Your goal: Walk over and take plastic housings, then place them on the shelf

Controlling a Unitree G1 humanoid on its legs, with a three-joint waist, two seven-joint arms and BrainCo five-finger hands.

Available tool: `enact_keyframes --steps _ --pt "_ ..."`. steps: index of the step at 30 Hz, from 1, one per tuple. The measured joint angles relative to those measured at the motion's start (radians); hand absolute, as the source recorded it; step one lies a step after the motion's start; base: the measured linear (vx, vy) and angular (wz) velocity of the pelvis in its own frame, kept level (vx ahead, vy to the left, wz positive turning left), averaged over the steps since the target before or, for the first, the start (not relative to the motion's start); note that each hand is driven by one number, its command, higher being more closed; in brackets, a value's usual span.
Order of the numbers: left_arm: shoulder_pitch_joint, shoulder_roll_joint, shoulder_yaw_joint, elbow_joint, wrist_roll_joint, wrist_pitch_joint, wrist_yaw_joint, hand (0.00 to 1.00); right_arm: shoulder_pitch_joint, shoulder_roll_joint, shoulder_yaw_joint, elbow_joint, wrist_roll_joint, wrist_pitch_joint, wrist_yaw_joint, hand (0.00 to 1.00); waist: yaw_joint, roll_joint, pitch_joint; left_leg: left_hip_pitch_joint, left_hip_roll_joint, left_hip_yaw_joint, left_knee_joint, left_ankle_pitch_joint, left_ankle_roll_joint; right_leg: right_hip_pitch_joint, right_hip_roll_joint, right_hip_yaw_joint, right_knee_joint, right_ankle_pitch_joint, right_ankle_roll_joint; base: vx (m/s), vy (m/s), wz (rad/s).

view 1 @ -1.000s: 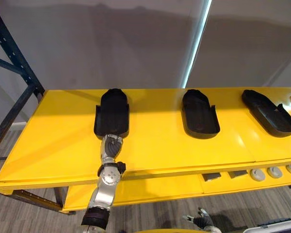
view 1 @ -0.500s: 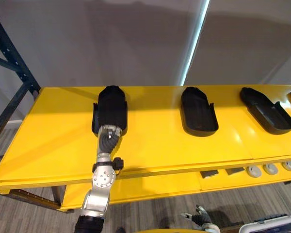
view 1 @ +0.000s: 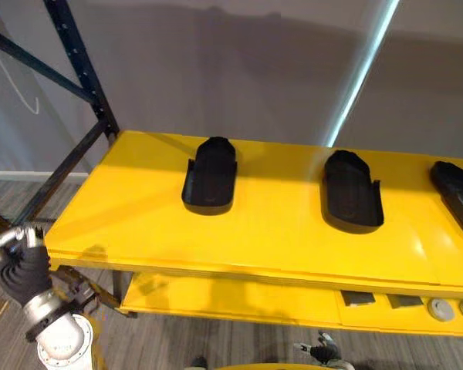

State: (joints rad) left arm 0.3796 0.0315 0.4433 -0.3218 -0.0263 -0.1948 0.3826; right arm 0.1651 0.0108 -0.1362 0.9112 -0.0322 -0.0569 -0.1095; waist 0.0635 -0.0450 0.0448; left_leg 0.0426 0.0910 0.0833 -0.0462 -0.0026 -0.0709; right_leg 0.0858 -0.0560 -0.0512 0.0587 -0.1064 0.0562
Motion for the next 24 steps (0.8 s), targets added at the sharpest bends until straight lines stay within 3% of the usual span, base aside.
enact_keyframes --steps 2,4,5,12,24 --pt "0.003 -0.011 0.0 0.167 0.022 0.061 -0.054 1.0 0.0 0.001 0.017 -0.01 -0.01 0.006 0.002 0.0 0.006 -0.001 0.001 -0.014 0.001 0.001 0.035 -0.018 0.0 0.0 -0.001 -0.002 0.003 -0.001 -0.001 0.0 0.0 0.0" --pt "-0.001 -0.02 -0.005 0.336 0.036 0.092 -0.088 1.0 -0.001 0.003 0.035 -0.039 -0.011 0.015 0.006 0.0 0.005 -0.003 0.001 -0.014 -0.001 0.001 0.051 -0.017 0.0 0.002 -0.008 -0.004 0.014 -0.01 0.003 0.0 0.0 0.0" --pt "-0.005 -0.033 -0.012 0.44 0.036 0.113 -0.107 0.0 0.0 0.008 0.035 -0.046 -0.018 0.02 0.006 0.0 0.003 -0.004 0.001 -0.011 -0.004 0.002 0.054 -0.018 0.0 0.002 -0.012 -0.004 0.024 -0.016 0.005 0.0 0.0 0.0" --pt "-0.033 -0.064 -0.068 0.784 0.036 0.139 -0.164 0.0 0.01 0.01 0.032 -0.064 -0.017 0.024 0.004 0.0 0.004 -0.017 0.001 -0.002 -0.015 0.006 0.061 -0.02 0.004 -0.001 -0.024 -0.003 0.033 -0.02 0.009 -0.01 0.001 0.0" --pt "-0.109 -0.086 -0.109 0.992 0.06 0.139 -0.162 0.0 0.018 0.01 -0.014 -0.061 -0.016 0.024 -0.003 0.0 0.003 0.008 0.0 0.005 -0.026 0.032 0.051 -0.025 0.012 -0.02 -0.033 0.019 0.04 -0.027 0.014 -0.01 0.007 -0.05"
